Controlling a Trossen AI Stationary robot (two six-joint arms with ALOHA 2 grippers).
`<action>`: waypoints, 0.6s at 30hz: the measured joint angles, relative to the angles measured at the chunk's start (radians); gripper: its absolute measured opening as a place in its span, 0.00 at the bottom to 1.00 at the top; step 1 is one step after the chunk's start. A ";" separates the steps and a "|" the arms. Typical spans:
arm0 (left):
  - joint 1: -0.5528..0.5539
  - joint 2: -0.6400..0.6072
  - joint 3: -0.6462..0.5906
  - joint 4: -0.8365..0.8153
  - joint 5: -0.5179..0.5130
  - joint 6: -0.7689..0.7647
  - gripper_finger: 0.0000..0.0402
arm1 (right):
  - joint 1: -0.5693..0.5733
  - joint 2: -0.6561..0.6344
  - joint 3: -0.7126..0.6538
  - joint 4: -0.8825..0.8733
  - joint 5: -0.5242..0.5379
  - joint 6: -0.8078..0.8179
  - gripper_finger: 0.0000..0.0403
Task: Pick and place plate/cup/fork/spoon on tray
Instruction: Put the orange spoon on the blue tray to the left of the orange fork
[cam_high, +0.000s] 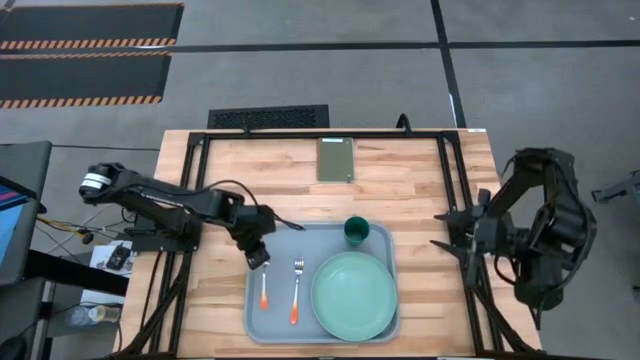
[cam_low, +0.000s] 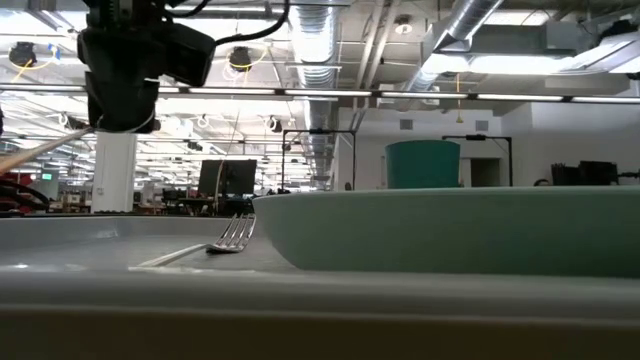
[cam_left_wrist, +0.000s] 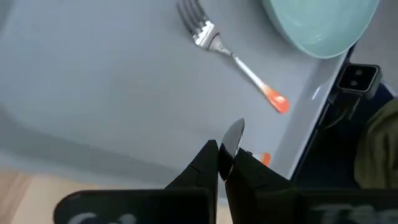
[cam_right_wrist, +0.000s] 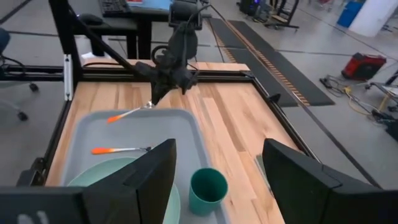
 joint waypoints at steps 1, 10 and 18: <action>-0.007 0.011 0.000 0.016 0.000 -0.002 0.00 | 0.006 -0.009 -0.008 0.000 -0.001 -0.004 0.66; -0.029 0.136 0.000 0.055 0.060 -0.021 0.00 | 0.066 -0.137 -0.200 0.000 -0.003 0.169 0.66; -0.022 0.145 0.001 0.091 0.044 -0.036 0.00 | 0.067 -0.177 -0.314 0.006 -0.004 0.274 0.66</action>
